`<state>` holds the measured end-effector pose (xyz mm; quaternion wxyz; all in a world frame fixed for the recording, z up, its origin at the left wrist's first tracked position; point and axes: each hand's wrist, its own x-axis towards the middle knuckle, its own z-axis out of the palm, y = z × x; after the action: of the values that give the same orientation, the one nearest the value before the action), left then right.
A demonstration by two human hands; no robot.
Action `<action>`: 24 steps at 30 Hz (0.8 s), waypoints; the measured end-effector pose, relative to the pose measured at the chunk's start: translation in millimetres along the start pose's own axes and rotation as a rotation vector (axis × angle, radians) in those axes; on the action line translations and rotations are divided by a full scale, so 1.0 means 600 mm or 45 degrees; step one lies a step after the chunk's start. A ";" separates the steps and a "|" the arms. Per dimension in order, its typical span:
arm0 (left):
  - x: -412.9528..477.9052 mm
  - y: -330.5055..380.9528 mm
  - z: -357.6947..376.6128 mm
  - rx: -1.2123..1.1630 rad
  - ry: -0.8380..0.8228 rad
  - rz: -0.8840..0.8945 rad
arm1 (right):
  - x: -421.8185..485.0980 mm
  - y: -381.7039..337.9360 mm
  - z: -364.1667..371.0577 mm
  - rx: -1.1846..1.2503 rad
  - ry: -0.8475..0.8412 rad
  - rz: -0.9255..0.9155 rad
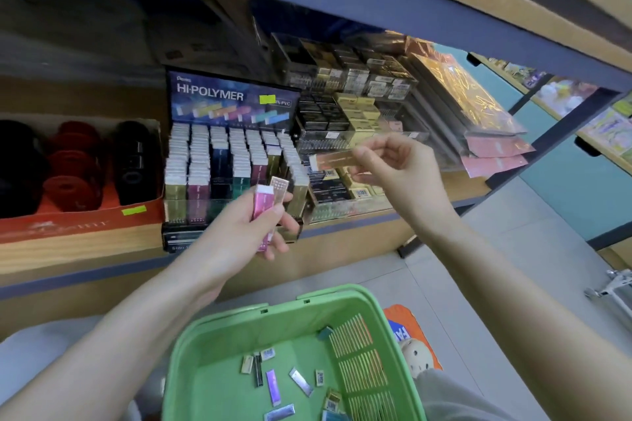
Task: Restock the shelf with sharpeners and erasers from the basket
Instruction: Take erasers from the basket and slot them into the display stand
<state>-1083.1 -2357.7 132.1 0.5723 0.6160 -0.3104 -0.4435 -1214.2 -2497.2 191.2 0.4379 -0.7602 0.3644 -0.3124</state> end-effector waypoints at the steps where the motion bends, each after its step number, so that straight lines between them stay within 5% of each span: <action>1: -0.002 0.001 -0.009 0.010 0.020 0.007 | 0.007 -0.004 0.012 -0.055 0.020 -0.048; 13: -0.010 0.010 -0.074 -0.024 0.169 0.004 | 0.083 0.000 0.115 -0.915 -0.253 -0.410; 24: -0.008 0.010 -0.092 -0.177 0.128 0.024 | 0.099 -0.004 0.146 -1.301 -0.303 -0.444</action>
<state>-1034.7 -2330.9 136.5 0.6328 0.5932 -0.2556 -0.4271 -1111.9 -2506.8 165.6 -0.0071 -0.9551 0.2862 -0.0756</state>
